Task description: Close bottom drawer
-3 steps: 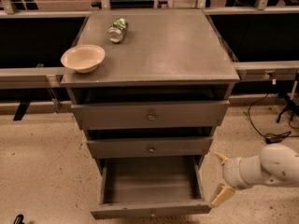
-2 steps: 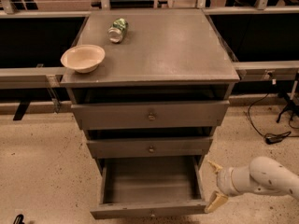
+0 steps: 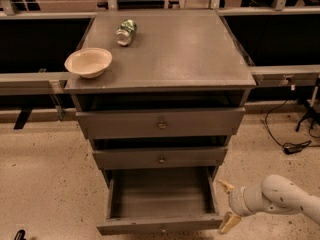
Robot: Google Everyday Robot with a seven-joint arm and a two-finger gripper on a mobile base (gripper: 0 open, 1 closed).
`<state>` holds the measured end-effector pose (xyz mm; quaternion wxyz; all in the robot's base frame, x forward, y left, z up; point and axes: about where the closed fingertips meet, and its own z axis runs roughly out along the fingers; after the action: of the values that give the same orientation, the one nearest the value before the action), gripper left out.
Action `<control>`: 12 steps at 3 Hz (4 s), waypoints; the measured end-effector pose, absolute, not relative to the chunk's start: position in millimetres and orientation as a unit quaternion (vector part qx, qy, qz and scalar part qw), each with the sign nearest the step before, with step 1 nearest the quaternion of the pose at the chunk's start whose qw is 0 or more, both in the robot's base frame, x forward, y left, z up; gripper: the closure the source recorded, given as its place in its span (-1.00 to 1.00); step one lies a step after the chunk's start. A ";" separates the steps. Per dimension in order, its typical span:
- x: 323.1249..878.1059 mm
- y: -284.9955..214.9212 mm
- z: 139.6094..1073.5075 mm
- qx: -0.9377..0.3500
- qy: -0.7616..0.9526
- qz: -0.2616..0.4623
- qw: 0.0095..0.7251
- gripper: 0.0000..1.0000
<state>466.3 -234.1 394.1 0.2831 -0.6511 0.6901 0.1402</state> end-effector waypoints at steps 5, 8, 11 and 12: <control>441.3 -173.1 192.2 -0.673 0.695 0.190 0.169 0.83; 435.5 -148.8 155.3 -0.664 0.705 0.191 0.159 0.61; 435.5 -148.8 155.2 -0.664 0.705 0.191 0.159 -0.75; 435.4 -148.7 155.2 -0.664 0.705 0.191 0.159 -1.00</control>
Offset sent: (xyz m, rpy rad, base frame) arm -0.0012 0.0264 -0.1322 -0.1145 0.2094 0.0382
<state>435.4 -148.7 155.2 0.1593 -0.6643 0.7049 0.1908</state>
